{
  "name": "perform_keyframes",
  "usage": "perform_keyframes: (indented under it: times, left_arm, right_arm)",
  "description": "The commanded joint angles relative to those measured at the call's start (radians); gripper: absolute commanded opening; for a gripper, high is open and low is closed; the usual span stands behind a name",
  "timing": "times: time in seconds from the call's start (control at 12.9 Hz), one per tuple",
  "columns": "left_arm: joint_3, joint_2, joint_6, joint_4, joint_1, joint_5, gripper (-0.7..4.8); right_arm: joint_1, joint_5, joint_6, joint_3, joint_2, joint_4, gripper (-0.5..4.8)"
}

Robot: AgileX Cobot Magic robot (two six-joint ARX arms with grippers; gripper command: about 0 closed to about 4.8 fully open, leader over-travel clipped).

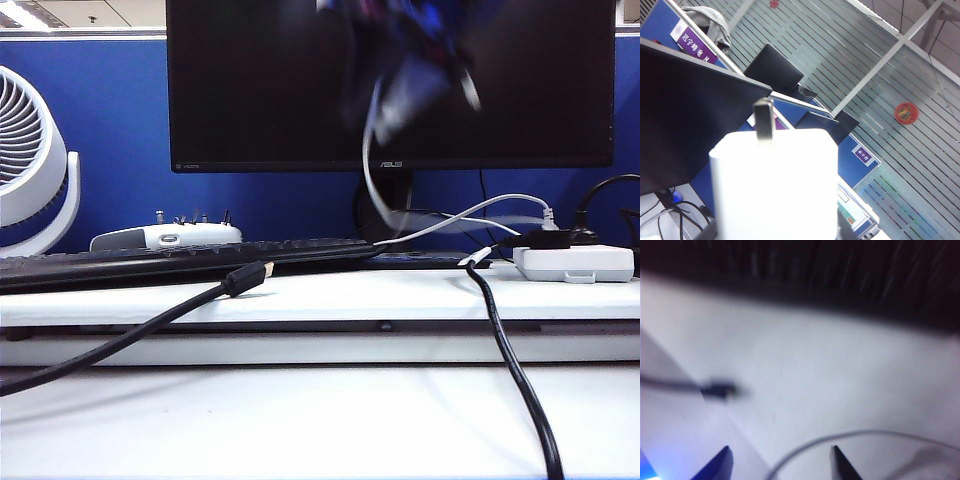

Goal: Pick up the Type-C charging cable and the charging base, insert one end of the Type-C charger into the corresponding slot on the base, and finally place the plugged-in charger back on the table.

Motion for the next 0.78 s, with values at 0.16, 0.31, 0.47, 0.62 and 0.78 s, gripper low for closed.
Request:
perform_keyframes:
  times: [0.16, 0.31, 0.47, 0.62, 0.78]
  left_arm:
    - [0.006, -0.008, 0.007, 0.027, 0.0, 0.003, 0.79]
    - [0.006, -0.008, 0.007, 0.028, 0.0, -0.002, 0.79]
    - [0.006, -0.008, 0.007, 0.038, 0.0, -0.004, 0.79]
    - [0.006, -0.008, 0.007, 0.039, 0.0, -0.001, 0.79]
    - [0.005, -0.007, 0.008, 0.039, 0.0, -0.001, 0.79]
  right_arm:
    - [0.0, -0.021, 0.251, 0.203, -0.013, 0.07, 2.55]
    - [-0.002, 0.056, 0.138, 0.203, -0.015, -0.293, 4.32]
    - [0.0, 0.091, 0.076, 0.198, 0.106, -0.445, 4.79]
    - [-0.003, 0.222, 0.094, 0.198, 0.299, -0.401, 4.79]
    - [0.0, 0.275, 0.064, 0.204, 0.377, -0.511, 4.79]
